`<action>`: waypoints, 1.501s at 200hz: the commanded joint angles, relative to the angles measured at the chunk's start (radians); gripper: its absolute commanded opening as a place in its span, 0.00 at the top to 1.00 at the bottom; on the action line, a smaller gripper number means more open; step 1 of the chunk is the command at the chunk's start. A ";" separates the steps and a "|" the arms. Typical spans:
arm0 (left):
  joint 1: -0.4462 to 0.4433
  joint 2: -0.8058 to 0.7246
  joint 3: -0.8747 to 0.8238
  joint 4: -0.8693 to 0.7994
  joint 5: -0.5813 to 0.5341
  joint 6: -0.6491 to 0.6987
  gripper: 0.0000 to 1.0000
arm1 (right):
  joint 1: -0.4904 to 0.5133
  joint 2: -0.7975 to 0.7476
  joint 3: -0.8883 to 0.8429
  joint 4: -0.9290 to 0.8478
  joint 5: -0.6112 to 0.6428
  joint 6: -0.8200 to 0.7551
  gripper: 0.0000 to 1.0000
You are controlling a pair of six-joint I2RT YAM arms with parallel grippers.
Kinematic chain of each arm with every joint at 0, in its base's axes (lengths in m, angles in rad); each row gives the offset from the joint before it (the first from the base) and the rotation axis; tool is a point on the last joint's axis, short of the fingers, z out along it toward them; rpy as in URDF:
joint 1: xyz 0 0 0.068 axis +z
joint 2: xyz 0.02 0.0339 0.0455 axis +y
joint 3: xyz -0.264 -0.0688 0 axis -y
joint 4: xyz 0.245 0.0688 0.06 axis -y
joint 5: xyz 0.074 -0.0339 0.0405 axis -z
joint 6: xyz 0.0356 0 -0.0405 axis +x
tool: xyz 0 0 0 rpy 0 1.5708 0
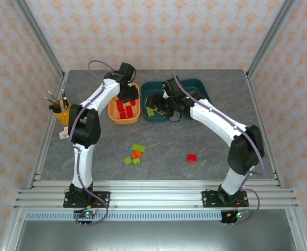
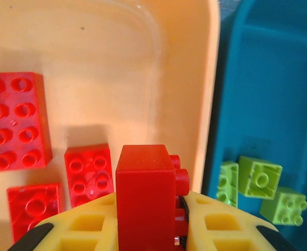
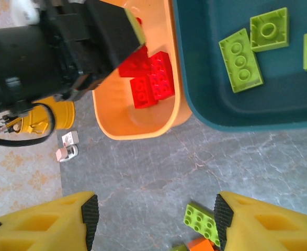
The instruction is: Sort the legos into containers by color
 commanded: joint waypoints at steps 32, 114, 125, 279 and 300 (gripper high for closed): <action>0.035 0.086 0.094 -0.004 0.076 -0.017 0.71 | 0.000 0.040 0.080 0.008 0.009 0.019 0.38; 0.038 0.111 0.092 -0.009 0.086 -0.023 0.44 | 0.000 0.059 0.108 -0.037 0.019 0.008 0.38; 0.038 0.096 0.096 -0.014 0.076 -0.023 0.40 | 0.000 0.058 0.112 -0.051 0.028 -0.005 0.38; 0.037 -0.968 -0.750 0.005 -0.146 -0.268 0.26 | 0.370 0.292 0.215 -0.426 0.289 -0.588 0.33; 0.037 -1.192 -0.898 -0.038 -0.150 -0.321 0.24 | 0.405 0.376 0.271 -0.464 0.316 -0.595 0.32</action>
